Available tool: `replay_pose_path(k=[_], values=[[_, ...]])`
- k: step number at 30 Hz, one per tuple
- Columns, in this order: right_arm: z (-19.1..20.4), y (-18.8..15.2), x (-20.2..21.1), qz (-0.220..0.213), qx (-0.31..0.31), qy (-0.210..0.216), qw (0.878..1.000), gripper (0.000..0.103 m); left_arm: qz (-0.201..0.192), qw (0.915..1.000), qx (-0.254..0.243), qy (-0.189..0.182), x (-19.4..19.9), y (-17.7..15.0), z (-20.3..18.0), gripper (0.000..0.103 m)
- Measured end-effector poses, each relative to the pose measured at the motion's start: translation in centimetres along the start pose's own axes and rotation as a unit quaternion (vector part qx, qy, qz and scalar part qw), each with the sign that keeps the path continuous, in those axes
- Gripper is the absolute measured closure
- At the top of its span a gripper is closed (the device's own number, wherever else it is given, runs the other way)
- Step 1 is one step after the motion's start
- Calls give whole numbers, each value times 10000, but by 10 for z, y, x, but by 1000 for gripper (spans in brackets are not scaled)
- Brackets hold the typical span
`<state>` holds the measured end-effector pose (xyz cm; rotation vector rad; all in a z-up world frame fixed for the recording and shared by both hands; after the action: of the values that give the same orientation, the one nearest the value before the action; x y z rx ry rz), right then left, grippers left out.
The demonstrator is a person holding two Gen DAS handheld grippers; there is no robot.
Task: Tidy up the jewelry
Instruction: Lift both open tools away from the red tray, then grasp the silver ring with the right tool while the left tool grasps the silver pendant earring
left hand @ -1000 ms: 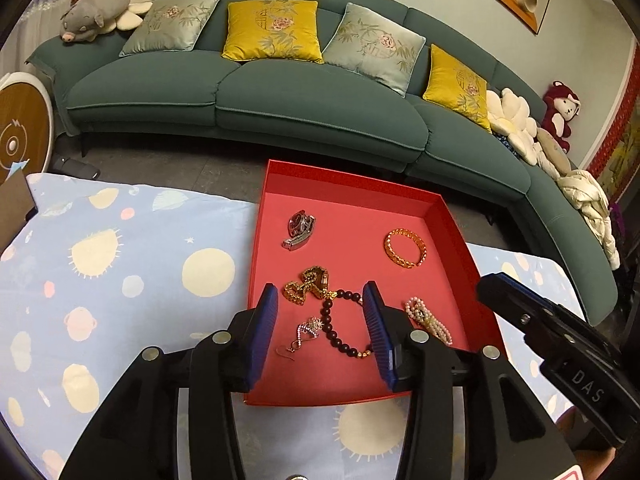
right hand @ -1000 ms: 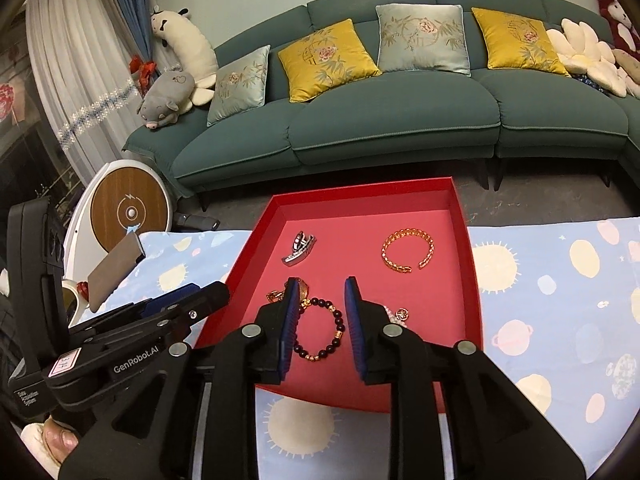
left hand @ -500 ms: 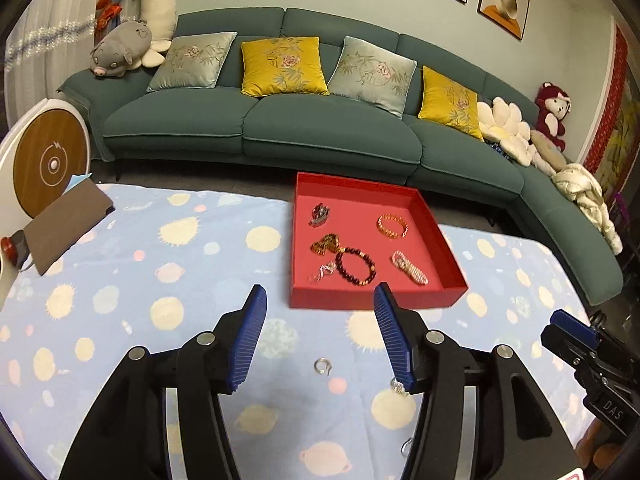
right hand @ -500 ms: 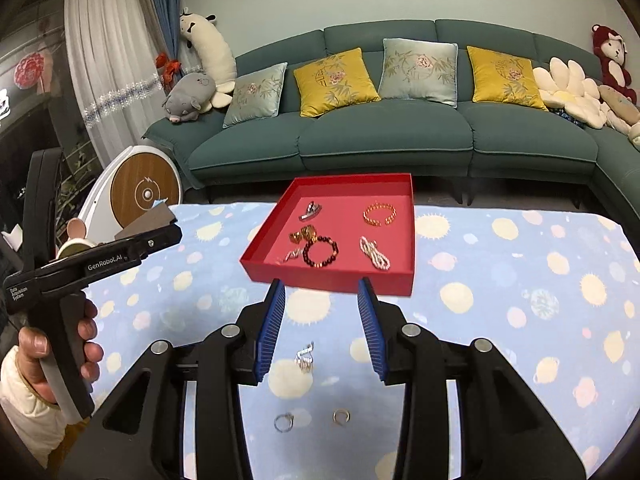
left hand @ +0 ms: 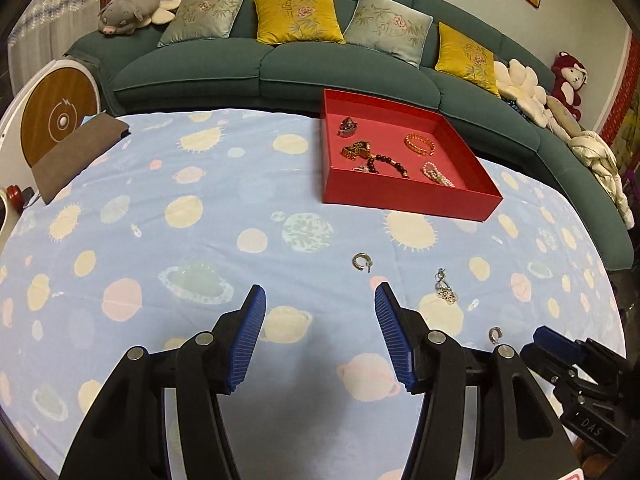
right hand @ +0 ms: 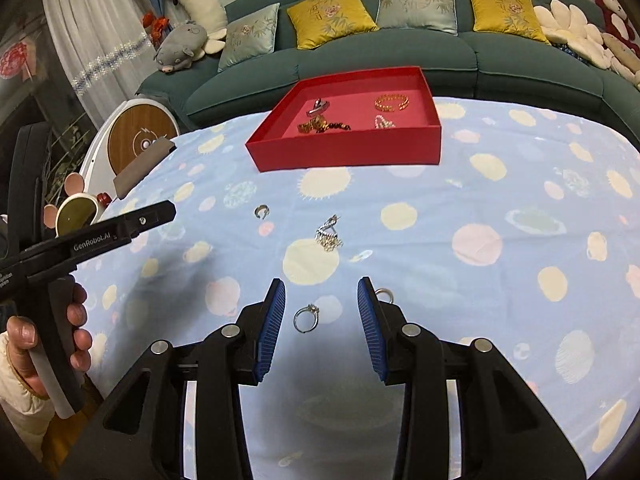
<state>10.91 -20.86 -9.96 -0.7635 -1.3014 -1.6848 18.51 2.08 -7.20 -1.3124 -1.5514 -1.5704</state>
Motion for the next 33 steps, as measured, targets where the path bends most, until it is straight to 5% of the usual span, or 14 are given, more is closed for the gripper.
replay_pose_path(k=[21,33], values=[[26,-14,-59,535,527,-414,9963,67,92,9999,101,-60,-10,3,7,48],[33,-10,-66,409,773,-744,9934,83,98,9999,54,-82,-15,4,3,48]])
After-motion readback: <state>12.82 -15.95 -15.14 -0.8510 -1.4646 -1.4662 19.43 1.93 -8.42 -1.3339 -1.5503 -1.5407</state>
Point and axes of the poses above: each gripper's, at about its wrist camera, not at the fingertips, and x roughly against the way its jaws point, z to its left, y to its top, the point moved 1 cm from there along -x, roughly the way its jaws point, and after that the axes turned 15 degrees about z, right-handed, at the moved point
